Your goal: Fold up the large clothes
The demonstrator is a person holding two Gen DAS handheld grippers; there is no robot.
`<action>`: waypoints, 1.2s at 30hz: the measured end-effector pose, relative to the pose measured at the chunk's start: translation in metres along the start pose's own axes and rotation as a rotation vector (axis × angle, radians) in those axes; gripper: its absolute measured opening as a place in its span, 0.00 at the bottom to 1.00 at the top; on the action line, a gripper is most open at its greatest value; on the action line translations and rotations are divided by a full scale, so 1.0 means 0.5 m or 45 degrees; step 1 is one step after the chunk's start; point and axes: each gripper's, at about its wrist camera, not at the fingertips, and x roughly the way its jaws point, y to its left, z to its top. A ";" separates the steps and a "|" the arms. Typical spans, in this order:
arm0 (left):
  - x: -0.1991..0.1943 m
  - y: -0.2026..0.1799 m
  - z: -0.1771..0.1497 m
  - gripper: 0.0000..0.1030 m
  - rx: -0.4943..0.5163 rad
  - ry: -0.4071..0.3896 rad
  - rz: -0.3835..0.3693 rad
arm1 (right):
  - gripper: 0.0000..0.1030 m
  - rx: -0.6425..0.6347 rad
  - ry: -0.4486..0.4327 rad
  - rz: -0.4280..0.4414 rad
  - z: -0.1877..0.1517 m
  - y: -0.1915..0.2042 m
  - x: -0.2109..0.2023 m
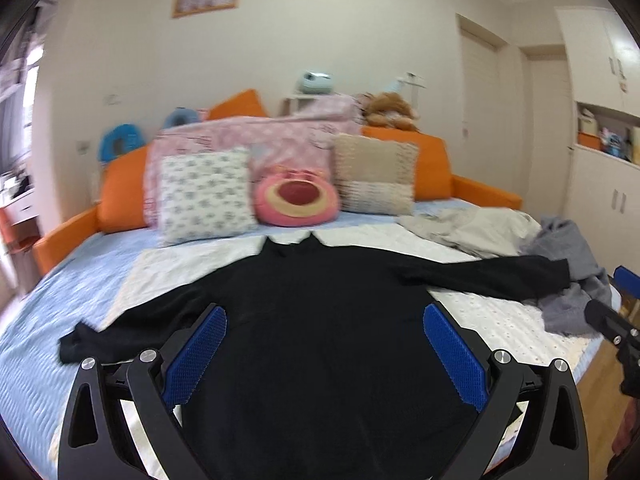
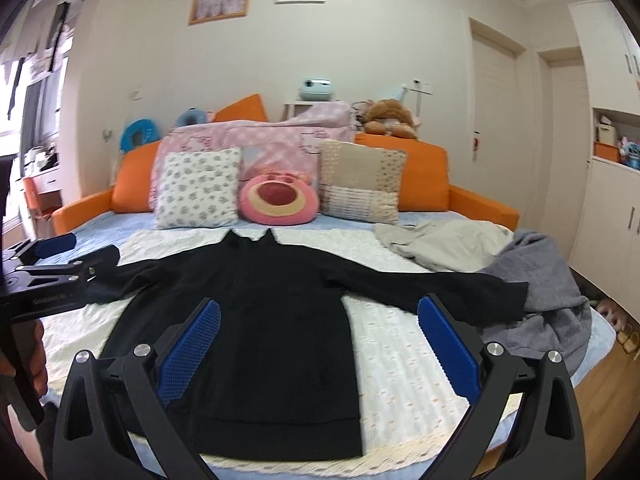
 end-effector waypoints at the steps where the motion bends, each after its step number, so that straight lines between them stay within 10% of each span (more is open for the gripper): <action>1: 0.038 -0.018 0.005 0.97 0.024 0.029 -0.027 | 0.95 0.014 0.010 -0.019 0.000 -0.024 0.016; 6: 0.217 -0.095 0.021 0.97 0.102 0.179 -0.211 | 0.95 0.042 0.095 -0.098 -0.001 -0.123 0.097; 16: 0.560 -0.210 0.027 0.97 0.006 0.414 -0.229 | 0.95 0.105 0.200 -0.252 0.019 -0.315 0.270; 31: 0.784 -0.320 0.040 0.97 0.086 0.427 -0.249 | 0.95 0.409 0.495 -0.166 0.052 -0.625 0.455; 36: 0.853 -0.311 0.029 0.97 -0.150 0.518 -0.374 | 0.91 0.600 0.612 -0.059 0.030 -0.694 0.494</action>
